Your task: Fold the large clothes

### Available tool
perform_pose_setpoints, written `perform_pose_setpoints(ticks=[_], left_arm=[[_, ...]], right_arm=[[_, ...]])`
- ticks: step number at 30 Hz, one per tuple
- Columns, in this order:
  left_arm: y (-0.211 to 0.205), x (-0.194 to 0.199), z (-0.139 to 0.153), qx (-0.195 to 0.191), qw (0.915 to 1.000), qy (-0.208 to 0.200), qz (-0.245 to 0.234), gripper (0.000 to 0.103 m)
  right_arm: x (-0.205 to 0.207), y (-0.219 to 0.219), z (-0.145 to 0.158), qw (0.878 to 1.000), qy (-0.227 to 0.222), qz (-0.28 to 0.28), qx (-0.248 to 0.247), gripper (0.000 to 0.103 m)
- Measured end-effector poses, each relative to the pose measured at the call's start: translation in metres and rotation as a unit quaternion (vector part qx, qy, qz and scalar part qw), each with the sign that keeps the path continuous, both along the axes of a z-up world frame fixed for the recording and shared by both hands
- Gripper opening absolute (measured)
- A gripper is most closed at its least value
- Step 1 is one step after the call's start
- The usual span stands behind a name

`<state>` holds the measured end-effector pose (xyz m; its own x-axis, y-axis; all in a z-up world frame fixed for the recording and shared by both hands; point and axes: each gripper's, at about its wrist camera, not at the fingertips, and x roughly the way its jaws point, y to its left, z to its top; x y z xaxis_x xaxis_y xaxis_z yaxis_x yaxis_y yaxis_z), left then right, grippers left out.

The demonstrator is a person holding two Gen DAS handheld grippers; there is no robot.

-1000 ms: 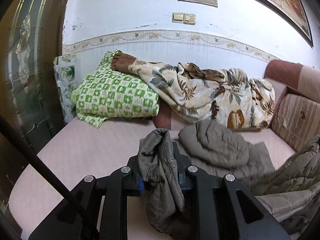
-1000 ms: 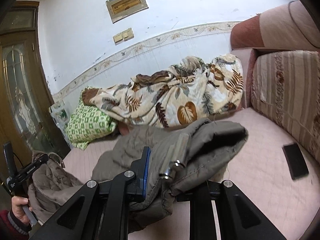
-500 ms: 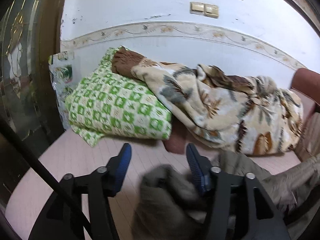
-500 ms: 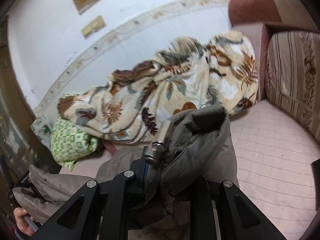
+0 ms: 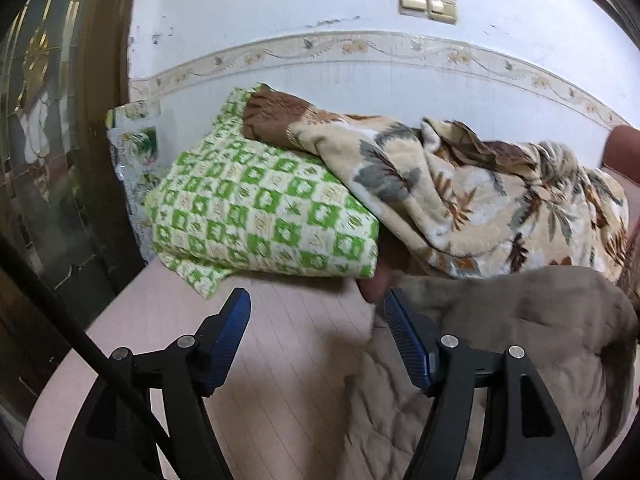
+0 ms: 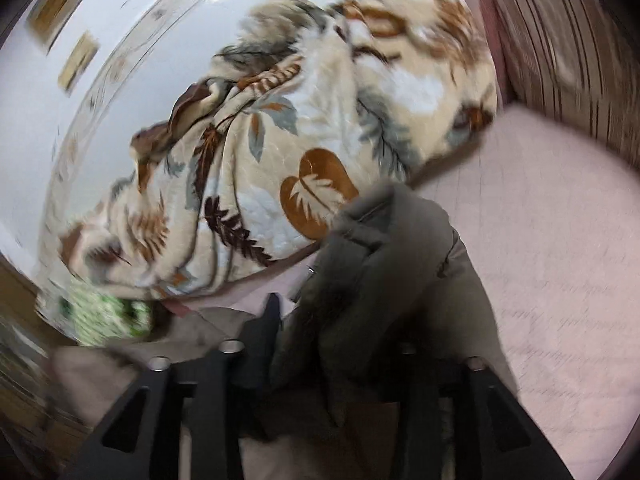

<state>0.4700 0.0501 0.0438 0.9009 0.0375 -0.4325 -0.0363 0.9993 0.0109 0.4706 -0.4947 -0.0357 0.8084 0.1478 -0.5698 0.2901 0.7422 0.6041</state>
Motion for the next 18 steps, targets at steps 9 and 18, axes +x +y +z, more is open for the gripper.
perform_pose_setpoints(ticks=[9, 18], left_arm=[[-0.057, -0.021, -0.030, 0.011, 0.9948, 0.035, -0.095, 0.069], [-0.147, -0.049, -0.079, 0.035, 0.9780, 0.081, -0.189, 0.069]], right_arm=[[-0.050, 0.023, 0.041, 0.996, -0.054, 0.060, -0.046, 0.075], [-0.063, 0.157, 0.005, 0.963, -0.031, 0.197, -0.181, 0.073]])
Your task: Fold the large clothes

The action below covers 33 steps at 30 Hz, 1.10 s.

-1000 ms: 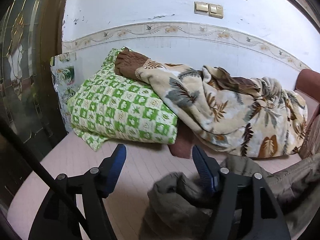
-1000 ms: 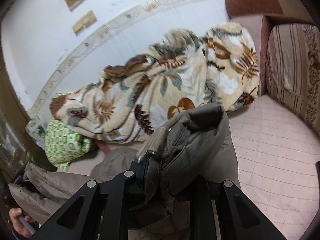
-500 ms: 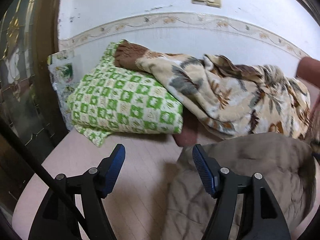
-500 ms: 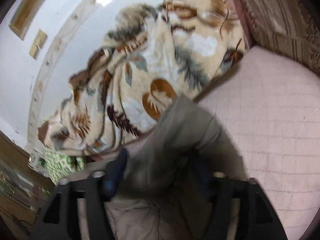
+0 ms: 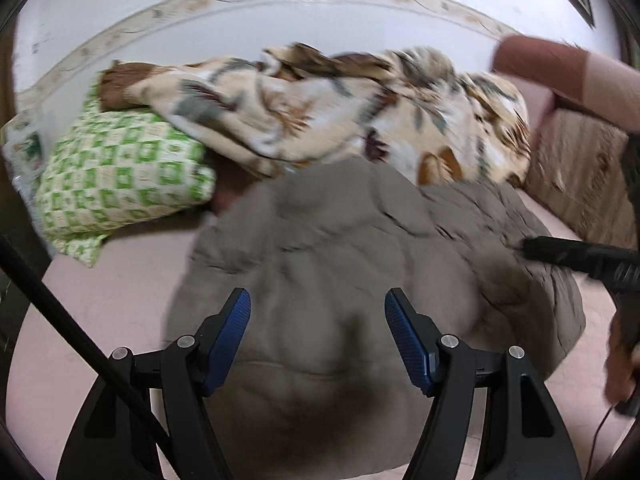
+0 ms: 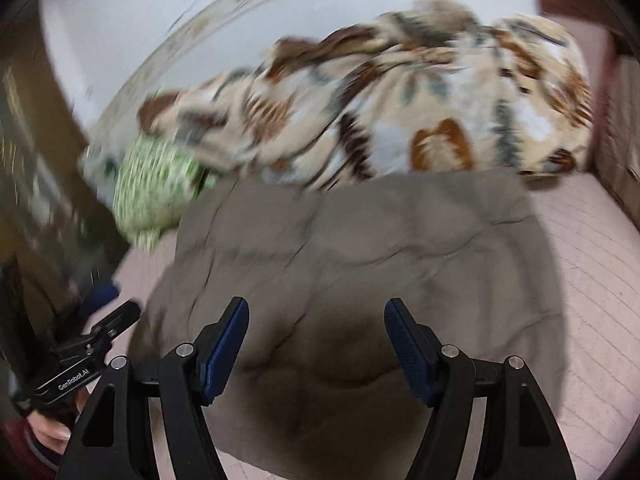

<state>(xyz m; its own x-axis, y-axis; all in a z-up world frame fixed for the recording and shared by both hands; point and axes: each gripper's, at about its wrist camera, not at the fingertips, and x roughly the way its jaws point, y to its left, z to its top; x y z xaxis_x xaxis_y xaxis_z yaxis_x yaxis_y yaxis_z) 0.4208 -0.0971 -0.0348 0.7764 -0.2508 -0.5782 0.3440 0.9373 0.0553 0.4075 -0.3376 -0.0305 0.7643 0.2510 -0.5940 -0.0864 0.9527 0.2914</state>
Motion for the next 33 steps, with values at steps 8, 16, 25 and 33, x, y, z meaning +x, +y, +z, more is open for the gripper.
perform_pose_setpoints(ticks=[8, 16, 25, 33], left_arm=[[-0.030, 0.084, -0.056, 0.050, 0.9938, 0.090, 0.042, 0.073], [-0.033, 0.112, -0.089, 0.032, 0.9897, 0.128, 0.055, 0.079], [0.014, -0.049, -0.071, -0.010, 0.9987, 0.008, 0.050, 0.075], [0.061, -0.108, -0.097, 0.009, 0.9943, 0.020, 0.104, 0.075]], right_arm=[[0.080, 0.025, -0.052, 0.991, 0.062, -0.019, -0.115, 0.059], [0.109, 0.018, -0.086, 0.985, 0.106, -0.017, -0.138, 0.061], [-0.092, 0.023, -0.039, 0.996, -0.054, -0.015, -0.072, 0.086], [-0.134, 0.007, -0.059, 0.994, -0.048, -0.066, -0.070, 0.086]])
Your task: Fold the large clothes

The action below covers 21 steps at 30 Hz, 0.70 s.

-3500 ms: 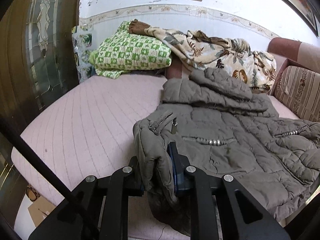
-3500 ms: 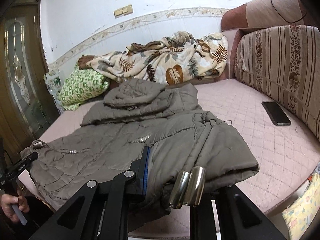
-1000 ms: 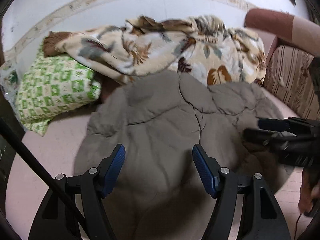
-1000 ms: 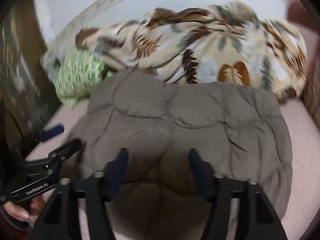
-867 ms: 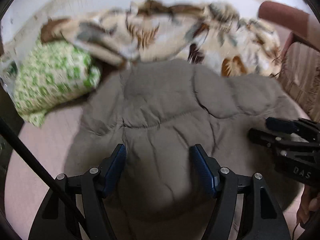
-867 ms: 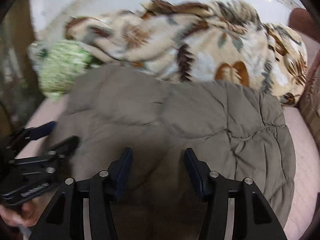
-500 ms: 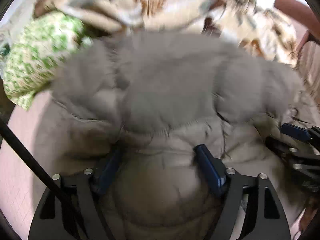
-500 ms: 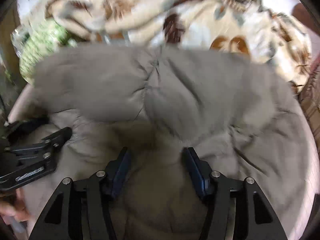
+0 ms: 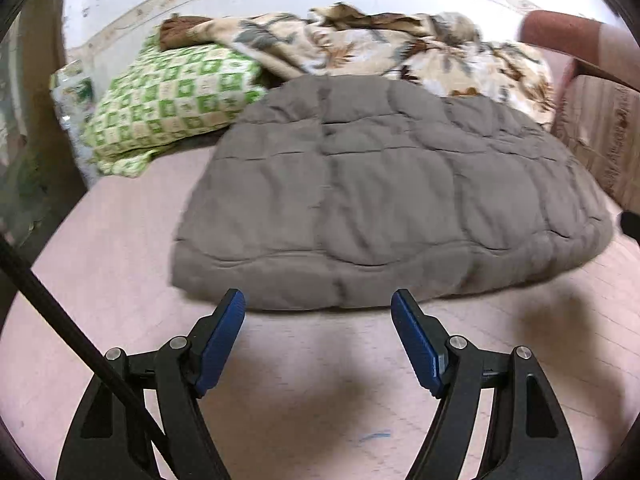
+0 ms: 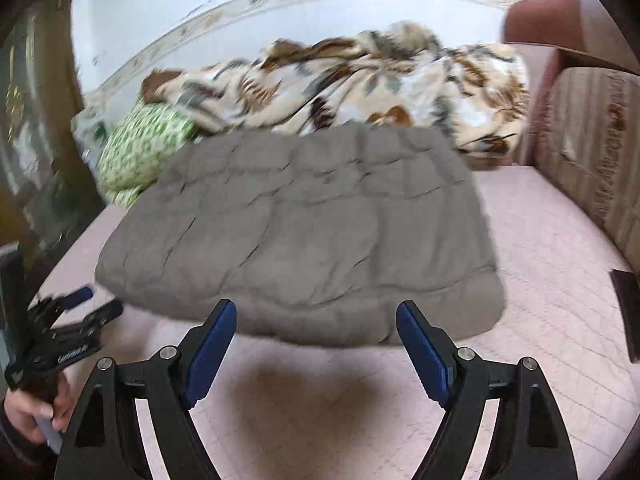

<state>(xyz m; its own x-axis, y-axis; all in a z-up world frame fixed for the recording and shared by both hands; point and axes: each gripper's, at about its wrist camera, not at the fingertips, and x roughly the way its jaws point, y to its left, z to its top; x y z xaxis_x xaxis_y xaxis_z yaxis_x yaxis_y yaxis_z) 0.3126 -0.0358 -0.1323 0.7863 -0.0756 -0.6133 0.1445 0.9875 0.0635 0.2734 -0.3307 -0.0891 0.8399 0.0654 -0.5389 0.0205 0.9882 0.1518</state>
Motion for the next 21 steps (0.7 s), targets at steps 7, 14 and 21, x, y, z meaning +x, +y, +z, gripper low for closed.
perform_pose_setpoints(ticks=[7, 14, 21], left_arm=[[0.030, 0.056, 0.012, -0.037, 0.9955, -0.008, 0.087, 0.075], [0.033, 0.097, 0.000, -0.013, 0.9953, 0.000, 0.096, 0.076], [0.036, 0.116, -0.010, -0.015, 0.9952, 0.042, 0.088, 0.081]], right_arm=[[0.009, -0.051, 0.000, 0.996, -0.025, -0.089, 0.013, 0.086], [0.054, -0.075, -0.021, 0.994, 0.015, -0.109, 0.021, 0.083], [0.086, -0.092, -0.047, 0.989, 0.078, -0.113, 0.049, 0.084]])
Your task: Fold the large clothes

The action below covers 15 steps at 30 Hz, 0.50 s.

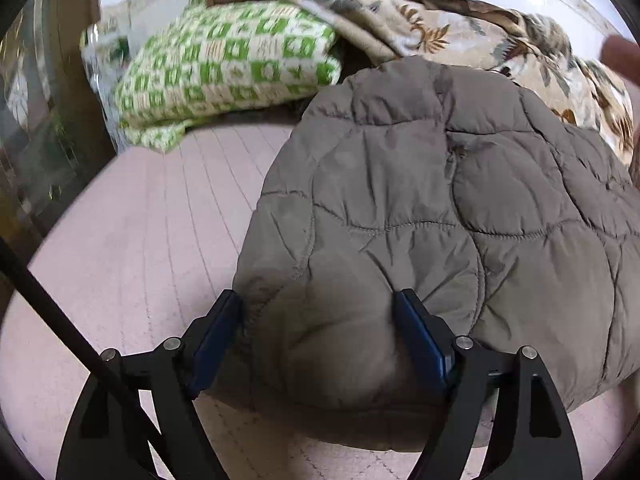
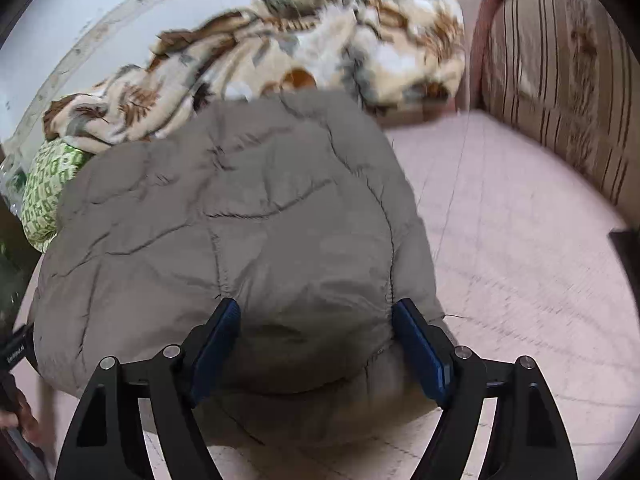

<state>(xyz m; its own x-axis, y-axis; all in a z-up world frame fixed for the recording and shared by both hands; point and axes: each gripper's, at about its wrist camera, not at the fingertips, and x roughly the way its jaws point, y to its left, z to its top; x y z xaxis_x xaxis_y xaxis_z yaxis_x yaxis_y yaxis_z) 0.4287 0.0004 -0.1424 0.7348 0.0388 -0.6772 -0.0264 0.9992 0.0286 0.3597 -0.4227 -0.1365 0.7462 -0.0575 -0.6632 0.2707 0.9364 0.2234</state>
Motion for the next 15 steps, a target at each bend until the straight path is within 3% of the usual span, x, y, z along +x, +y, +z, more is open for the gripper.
perform_pose_setpoints(ticks=[4, 6, 11, 15], left_arm=[[0.003, -0.010, 0.012, -0.022, 0.9995, -0.012, 0.022, 0.081], [-0.004, -0.022, 0.024, -0.024, 0.9990, -0.031, 0.020, 0.081], [-0.036, -0.056, 0.043, 0.015, 0.9963, -0.085, -0.008, 0.081], [-0.053, -0.060, 0.034, 0.031, 0.9966, -0.071, -0.027, 0.081]], right_arm=[[-0.008, 0.002, 0.009, 1.000, -0.011, -0.020, -0.008, 0.083], [-0.019, 0.011, 0.029, 0.999, -0.045, -0.023, -0.015, 0.083], [-0.036, 0.060, 0.064, 0.993, -0.106, 0.033, -0.034, 0.083], [-0.031, 0.103, 0.063, 0.989, -0.103, 0.084, -0.058, 0.083]])
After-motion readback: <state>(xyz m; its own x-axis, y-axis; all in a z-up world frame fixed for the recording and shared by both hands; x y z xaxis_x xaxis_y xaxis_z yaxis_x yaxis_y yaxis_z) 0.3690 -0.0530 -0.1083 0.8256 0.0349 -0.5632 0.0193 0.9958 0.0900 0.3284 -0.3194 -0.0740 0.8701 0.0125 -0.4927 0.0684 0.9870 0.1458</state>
